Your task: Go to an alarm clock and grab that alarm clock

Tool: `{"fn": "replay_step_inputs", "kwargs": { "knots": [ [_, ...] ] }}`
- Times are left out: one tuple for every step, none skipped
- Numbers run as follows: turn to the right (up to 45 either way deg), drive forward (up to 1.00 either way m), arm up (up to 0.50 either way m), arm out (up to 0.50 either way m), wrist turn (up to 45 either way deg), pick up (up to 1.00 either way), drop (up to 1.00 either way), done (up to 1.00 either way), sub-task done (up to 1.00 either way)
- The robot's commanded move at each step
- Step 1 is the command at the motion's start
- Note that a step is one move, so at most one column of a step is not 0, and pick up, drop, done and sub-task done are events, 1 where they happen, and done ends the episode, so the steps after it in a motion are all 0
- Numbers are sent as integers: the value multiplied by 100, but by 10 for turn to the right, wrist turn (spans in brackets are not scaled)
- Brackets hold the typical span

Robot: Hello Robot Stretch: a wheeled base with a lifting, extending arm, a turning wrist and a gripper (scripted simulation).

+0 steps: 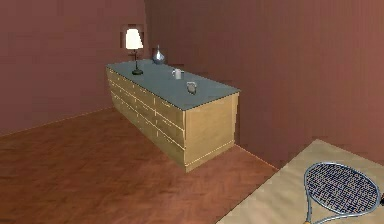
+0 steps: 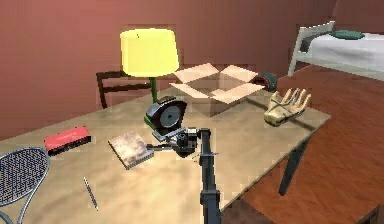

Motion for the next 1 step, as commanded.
{"fn": "replay_step_inputs", "kwargs": {
  "knots": [
    [0,0,10,0,0,0,0,0,0]
  ]
}}
